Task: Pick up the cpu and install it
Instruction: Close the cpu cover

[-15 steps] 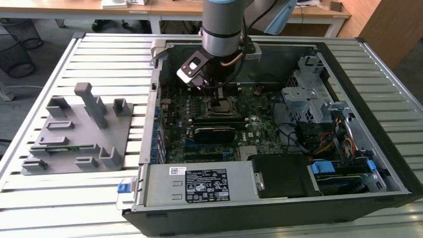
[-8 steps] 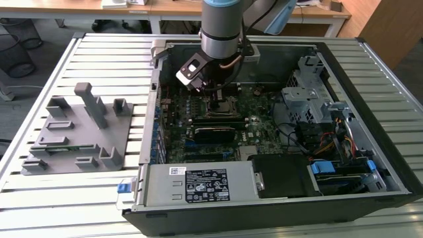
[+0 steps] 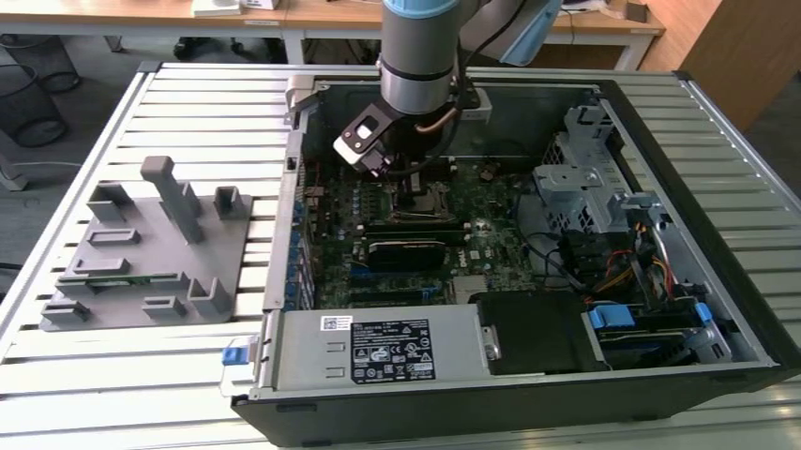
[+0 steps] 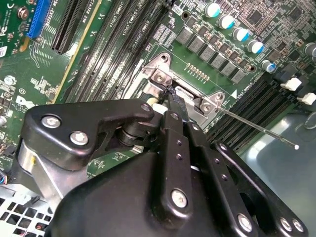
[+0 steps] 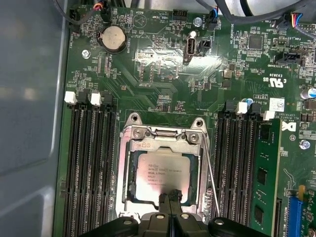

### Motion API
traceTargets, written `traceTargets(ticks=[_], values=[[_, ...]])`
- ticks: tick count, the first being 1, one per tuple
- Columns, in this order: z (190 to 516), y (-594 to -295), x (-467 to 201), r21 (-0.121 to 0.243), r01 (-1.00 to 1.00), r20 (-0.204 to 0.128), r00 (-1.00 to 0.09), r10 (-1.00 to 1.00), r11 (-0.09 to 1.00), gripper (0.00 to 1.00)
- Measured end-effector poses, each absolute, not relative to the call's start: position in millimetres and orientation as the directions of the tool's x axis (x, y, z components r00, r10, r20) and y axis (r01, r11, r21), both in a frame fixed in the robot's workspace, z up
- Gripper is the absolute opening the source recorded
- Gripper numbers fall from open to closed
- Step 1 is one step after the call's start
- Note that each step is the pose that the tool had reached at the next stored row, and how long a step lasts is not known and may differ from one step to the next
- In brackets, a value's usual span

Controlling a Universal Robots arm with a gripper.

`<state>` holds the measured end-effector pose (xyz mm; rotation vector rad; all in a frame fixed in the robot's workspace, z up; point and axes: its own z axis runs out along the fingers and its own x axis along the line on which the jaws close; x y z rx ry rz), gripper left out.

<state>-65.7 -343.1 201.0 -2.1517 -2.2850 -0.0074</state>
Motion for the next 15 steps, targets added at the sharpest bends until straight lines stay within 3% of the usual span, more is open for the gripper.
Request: traceTargets(ticks=[15], values=[[208.5,-343.0,-65.1,-0.002,0.998,0.006,-0.06,0.998,0.06,0.11]])
